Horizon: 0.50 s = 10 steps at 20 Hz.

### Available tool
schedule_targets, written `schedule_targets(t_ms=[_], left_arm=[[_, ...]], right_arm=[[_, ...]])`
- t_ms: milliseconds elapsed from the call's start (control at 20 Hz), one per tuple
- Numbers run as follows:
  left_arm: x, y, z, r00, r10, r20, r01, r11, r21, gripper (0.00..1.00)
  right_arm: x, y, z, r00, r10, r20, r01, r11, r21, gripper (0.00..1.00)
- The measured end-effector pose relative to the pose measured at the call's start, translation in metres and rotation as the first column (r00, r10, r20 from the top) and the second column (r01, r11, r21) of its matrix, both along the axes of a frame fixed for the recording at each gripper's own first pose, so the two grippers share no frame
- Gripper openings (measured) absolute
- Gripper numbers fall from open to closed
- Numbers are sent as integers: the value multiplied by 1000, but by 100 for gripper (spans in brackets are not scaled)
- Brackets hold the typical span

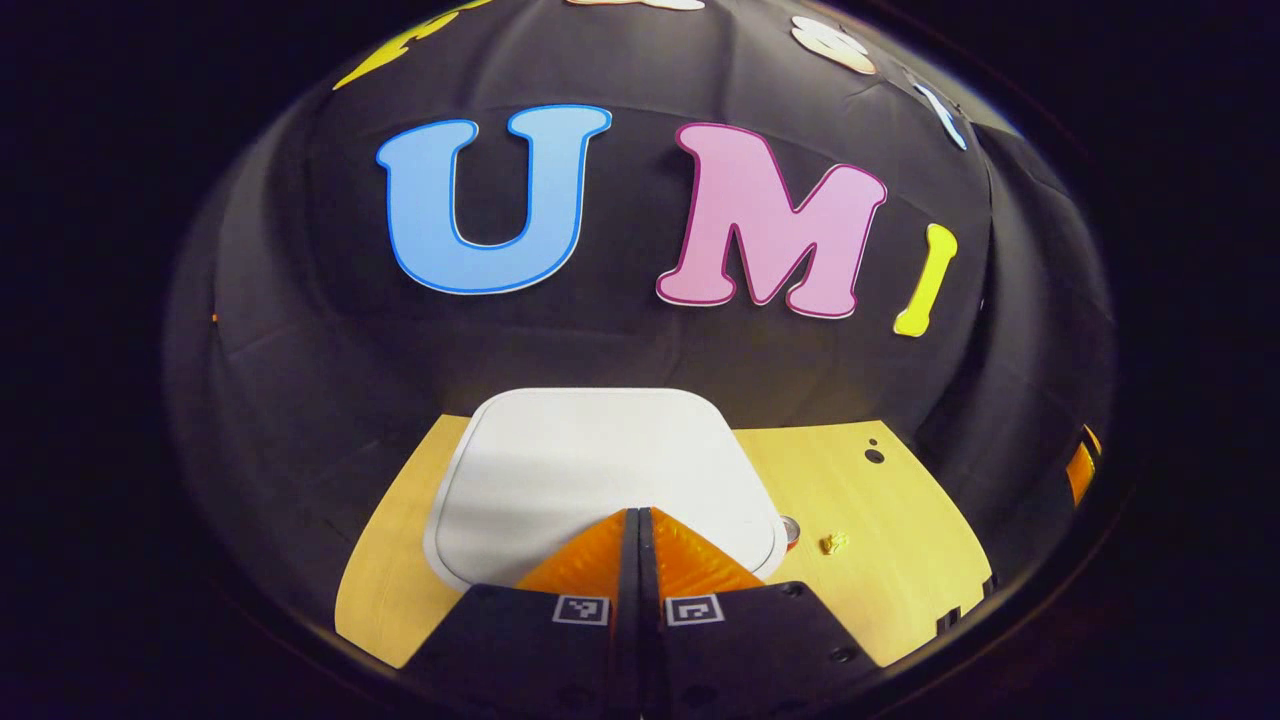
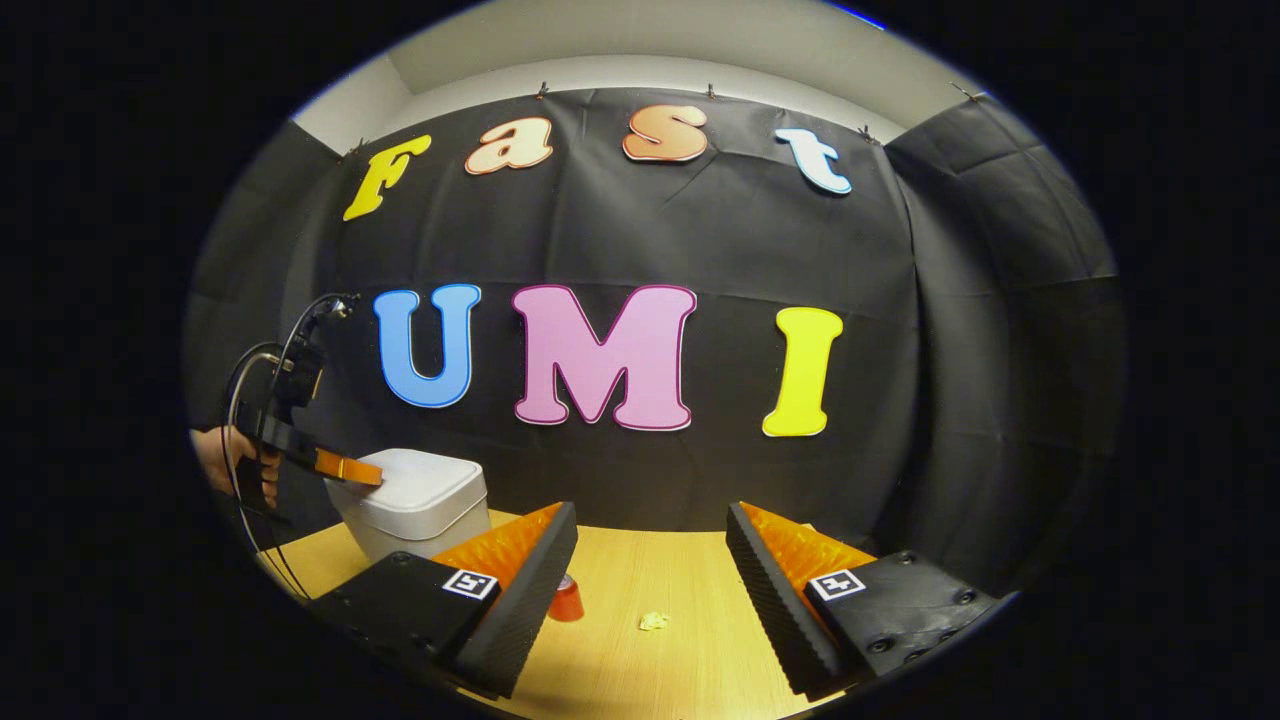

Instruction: Press the lid of the desktop garbage bin to open it, pick up the crumpled paper on the desktop and throw it into the bin, then pick up the pop can on the desktop and drop it into the bin, and finally close the garbage bin lid.

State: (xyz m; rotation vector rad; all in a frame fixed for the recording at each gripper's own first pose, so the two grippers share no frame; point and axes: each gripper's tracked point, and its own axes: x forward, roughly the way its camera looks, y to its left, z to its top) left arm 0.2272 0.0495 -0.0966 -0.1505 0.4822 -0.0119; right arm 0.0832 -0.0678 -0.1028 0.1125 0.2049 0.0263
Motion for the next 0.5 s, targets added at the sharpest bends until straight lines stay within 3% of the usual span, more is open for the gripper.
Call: schedule_targets(t_ms=[200, 500], left_arm=[[-5, 0, -6, 1000, 7, 2, -7, 1000, -30, 7], [-8, -2, 6, 994, -14, 107, 5, 996, 85, 7]], right_arm=[[0, 3, -10, 999, 2, -34, 0, 998, 61, 96], [-6, 0, -10, 999, -2, -48, 4, 999, 43, 96]])
